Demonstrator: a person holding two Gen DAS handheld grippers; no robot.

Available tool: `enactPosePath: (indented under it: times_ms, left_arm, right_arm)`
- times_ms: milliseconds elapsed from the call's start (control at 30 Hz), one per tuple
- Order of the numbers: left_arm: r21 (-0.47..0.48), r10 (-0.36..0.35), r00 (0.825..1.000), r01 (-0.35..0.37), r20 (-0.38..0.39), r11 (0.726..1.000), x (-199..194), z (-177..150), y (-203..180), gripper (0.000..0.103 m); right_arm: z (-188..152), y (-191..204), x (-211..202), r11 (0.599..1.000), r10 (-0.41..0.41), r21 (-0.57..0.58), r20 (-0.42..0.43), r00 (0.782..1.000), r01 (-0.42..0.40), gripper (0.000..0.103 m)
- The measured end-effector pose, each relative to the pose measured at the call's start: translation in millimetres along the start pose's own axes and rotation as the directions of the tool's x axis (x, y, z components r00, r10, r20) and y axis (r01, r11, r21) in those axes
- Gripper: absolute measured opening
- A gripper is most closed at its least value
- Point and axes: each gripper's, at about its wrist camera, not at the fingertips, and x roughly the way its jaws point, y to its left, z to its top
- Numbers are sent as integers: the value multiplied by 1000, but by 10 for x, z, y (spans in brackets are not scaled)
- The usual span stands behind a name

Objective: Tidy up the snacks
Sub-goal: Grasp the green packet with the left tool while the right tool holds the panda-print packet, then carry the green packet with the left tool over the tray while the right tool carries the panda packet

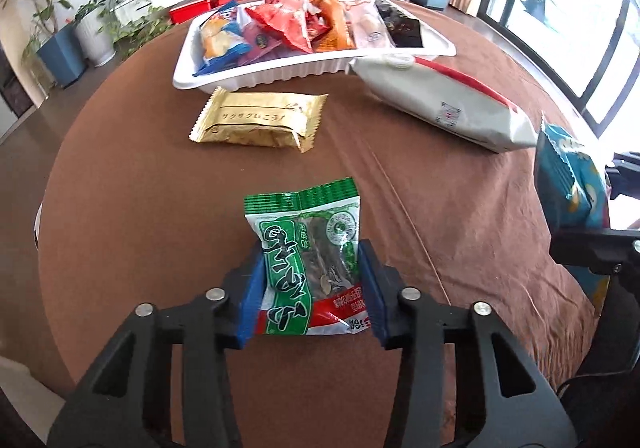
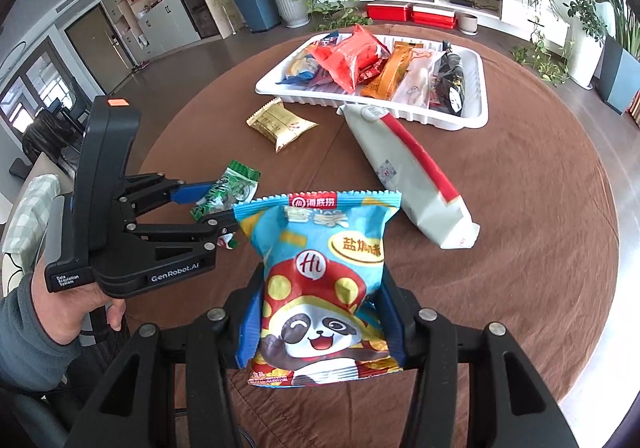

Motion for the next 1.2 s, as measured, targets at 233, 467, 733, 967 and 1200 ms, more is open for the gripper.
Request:
enactPosePath:
  times_ms: [233, 467, 733, 967, 1200]
  left_arm:
    - [11, -57, 998, 57, 0, 998, -65, -48, 48, 29]
    - [-36, -127, 992, 128, 15, 991, -153, -131, 145, 26]
    - [-80, -209, 976, 213, 59, 974, -350, -184, 243, 26]
    - [-124, -260, 959, 273, 111, 954, -550, -151, 391, 26]
    - [-178, -294, 939, 325, 179, 929, -757, 18, 694, 26]
  right_arm:
    - [-25, 39, 38, 1000, 5, 9, -5, 1000, -5, 53]
    - [-36, 35, 28, 999, 13, 33, 6, 1000, -14, 53]
    - [-39, -37, -16, 995, 34, 94, 35, 999, -37, 52]
    - [-42, -218, -129, 979, 79, 183, 83, 993, -94, 52]
    - [-24, -590, -327, 950, 62, 296, 149, 987, -104, 52]
